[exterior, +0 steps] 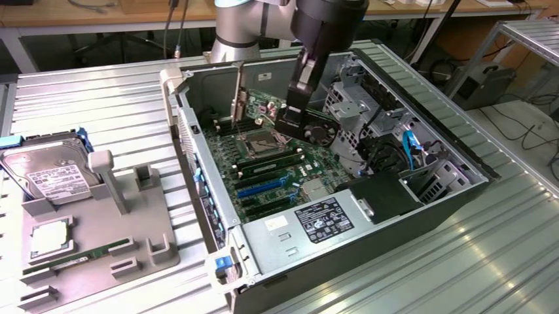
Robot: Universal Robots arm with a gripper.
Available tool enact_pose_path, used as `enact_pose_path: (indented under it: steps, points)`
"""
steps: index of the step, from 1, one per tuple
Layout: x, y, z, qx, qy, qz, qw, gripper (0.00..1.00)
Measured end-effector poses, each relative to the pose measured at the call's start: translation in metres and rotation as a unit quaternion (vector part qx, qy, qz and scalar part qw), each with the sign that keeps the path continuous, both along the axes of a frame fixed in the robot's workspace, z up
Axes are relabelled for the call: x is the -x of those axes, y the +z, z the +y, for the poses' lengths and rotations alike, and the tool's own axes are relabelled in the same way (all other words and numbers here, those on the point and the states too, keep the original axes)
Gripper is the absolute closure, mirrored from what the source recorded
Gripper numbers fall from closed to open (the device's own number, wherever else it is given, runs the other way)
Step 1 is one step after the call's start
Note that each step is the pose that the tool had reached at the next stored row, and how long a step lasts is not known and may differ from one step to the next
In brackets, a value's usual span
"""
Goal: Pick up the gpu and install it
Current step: 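Insert the gpu into the slot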
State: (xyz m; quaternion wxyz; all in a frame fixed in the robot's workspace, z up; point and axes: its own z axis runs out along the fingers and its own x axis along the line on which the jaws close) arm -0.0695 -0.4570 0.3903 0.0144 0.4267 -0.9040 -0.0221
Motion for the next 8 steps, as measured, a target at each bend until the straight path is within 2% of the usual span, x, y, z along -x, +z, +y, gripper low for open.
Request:
enact_pose_path:
  steps: [2,4,8]
  points:
    - [0.0,-0.001,0.0,0.0,0.021,-0.0001,0.9998,0.74]
    - [0.0,-0.0025,0.0,0.0,0.05,-0.0002,0.9987,0.74]
    - [0.0,-0.0051,0.0,0.0,0.101,-0.0005,0.9948,0.74]
